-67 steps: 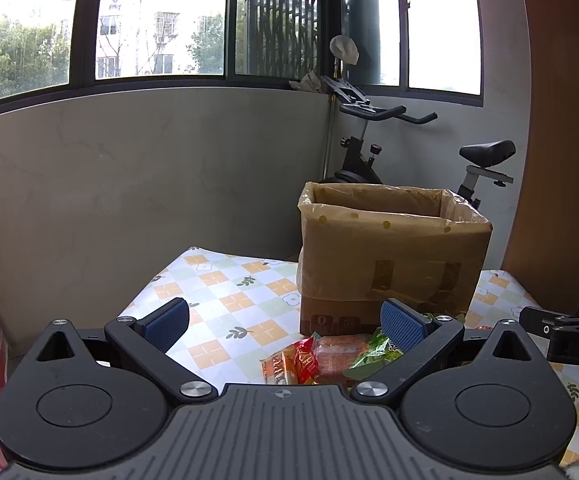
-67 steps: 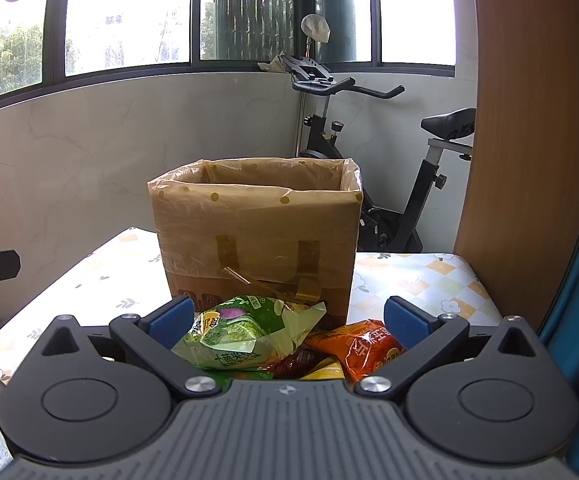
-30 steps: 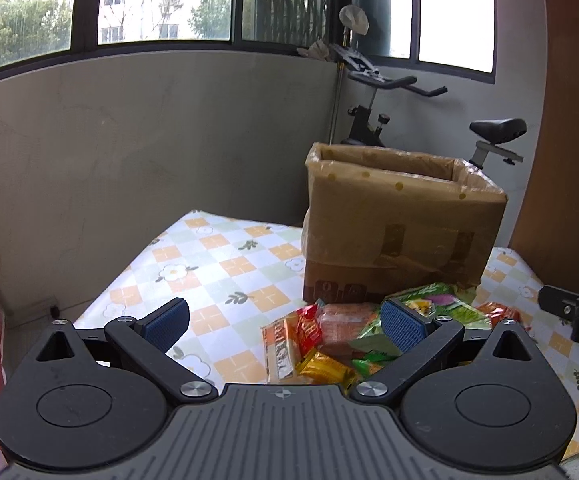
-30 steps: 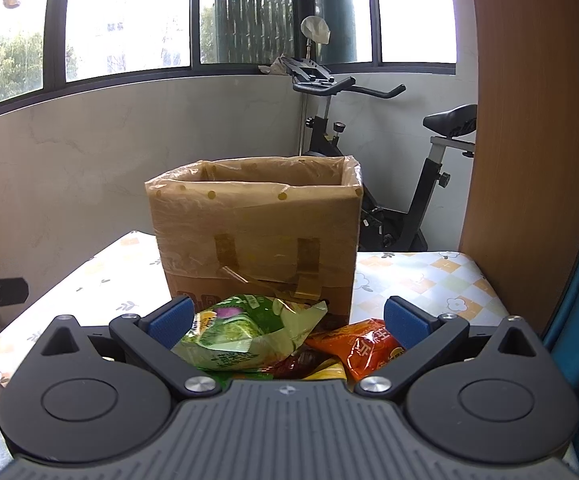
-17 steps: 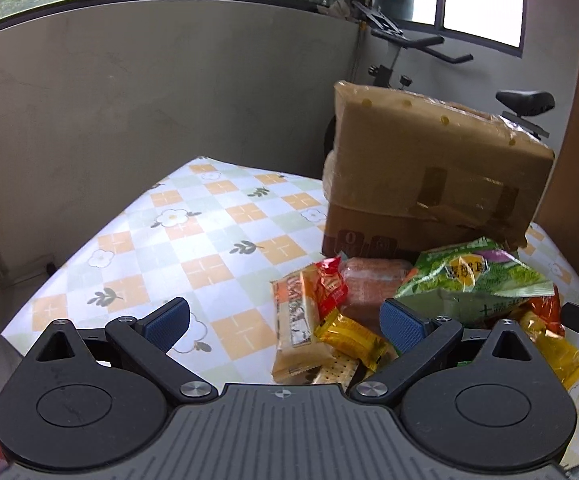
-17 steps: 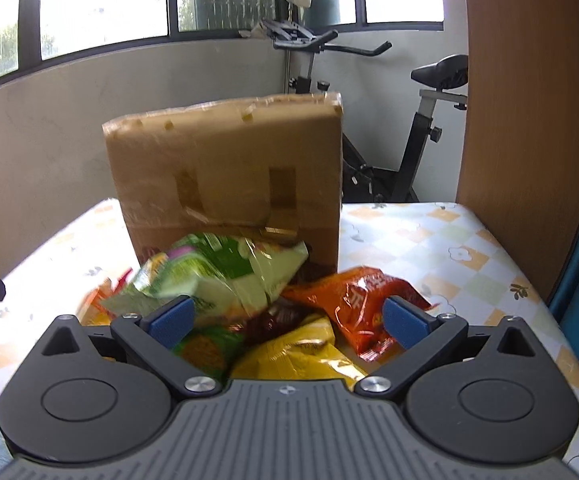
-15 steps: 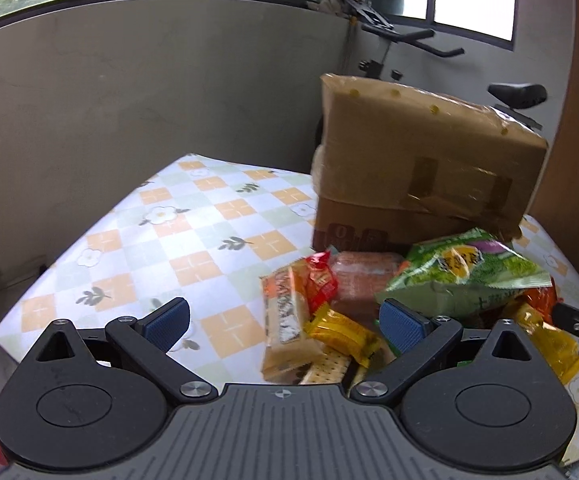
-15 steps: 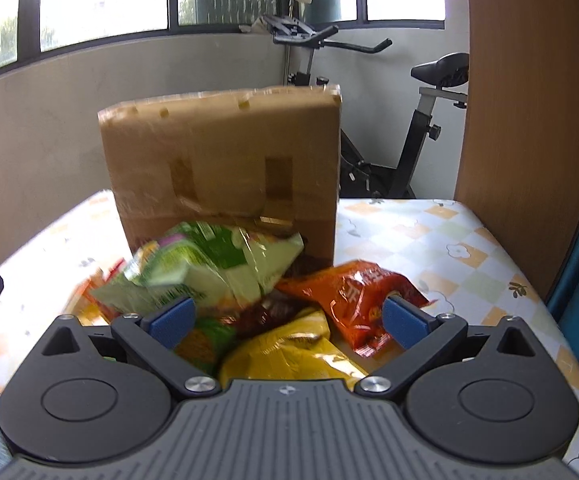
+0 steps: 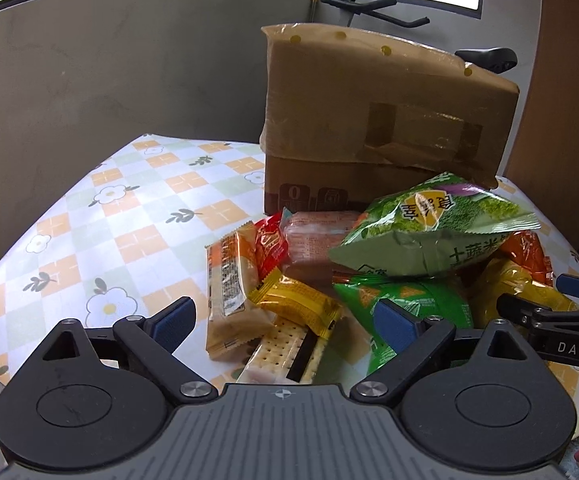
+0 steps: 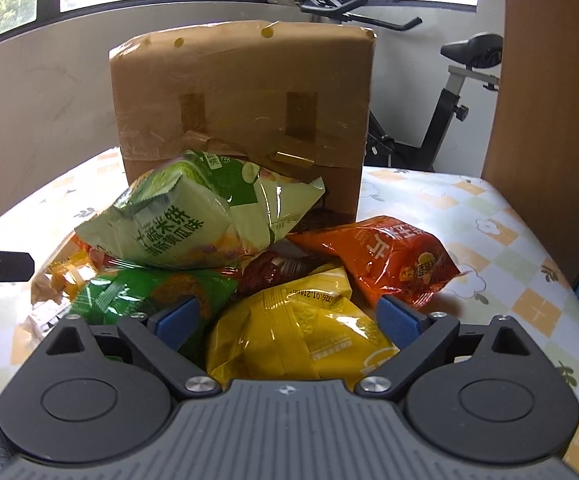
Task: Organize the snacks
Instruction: 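Lower both tools toward the snack pile in front of the box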
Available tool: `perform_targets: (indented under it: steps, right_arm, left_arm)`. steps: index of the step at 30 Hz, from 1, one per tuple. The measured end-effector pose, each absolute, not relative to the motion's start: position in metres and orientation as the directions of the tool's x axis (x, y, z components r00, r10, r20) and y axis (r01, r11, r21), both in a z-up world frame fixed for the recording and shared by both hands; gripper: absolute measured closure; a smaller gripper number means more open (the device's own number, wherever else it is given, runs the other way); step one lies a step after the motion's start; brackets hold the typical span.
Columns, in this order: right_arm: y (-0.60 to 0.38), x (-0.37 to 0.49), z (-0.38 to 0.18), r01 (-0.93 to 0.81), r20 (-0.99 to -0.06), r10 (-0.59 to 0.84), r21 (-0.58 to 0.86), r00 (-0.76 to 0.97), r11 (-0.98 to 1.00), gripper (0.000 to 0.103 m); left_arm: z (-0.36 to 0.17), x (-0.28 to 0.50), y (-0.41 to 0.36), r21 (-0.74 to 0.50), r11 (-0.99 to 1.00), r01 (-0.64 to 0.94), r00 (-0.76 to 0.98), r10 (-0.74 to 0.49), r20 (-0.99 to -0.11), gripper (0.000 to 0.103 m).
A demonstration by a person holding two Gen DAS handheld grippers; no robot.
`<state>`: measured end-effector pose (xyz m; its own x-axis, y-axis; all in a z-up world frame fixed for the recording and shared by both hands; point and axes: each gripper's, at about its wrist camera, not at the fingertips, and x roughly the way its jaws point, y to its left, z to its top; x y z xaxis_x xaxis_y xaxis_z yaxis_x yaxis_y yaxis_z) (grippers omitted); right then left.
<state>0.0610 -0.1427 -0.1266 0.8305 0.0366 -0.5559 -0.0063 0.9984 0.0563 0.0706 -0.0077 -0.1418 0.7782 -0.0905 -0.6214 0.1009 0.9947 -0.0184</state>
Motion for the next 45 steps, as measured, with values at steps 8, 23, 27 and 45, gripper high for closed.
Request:
perform_targets:
  steps: [8, 23, 27, 45]
  right_arm:
    - [-0.151, 0.069, -0.146, 0.015, -0.549, 0.005, 0.031, 0.836, 0.999, 0.007]
    - [-0.179, 0.061, -0.158, 0.078, -0.564, 0.115, 0.307, 0.818, 0.948, 0.004]
    - [-0.186, 0.068, -0.163, 0.076, -0.563, 0.174, 0.393, 0.808, 0.916, 0.008]
    - [-0.171, 0.058, -0.173, -0.013, -0.469, 0.183, 0.342, 0.864, 0.94, 0.021]
  left_arm:
    - [-0.154, 0.08, 0.006, -0.049, 0.998, 0.035, 0.752, -0.059, -0.656, 0.007]
    - [-0.161, 0.088, -0.001, -0.06, 0.997, 0.054, 0.732, -0.08, -0.677, 0.007]
    - [-0.163, 0.09, 0.001, -0.062, 0.997, 0.052, 0.727, -0.08, -0.682, 0.007]
    - [-0.159, 0.153, 0.044, -0.138, 0.989, -0.048, 0.769, -0.052, -0.637, 0.028]
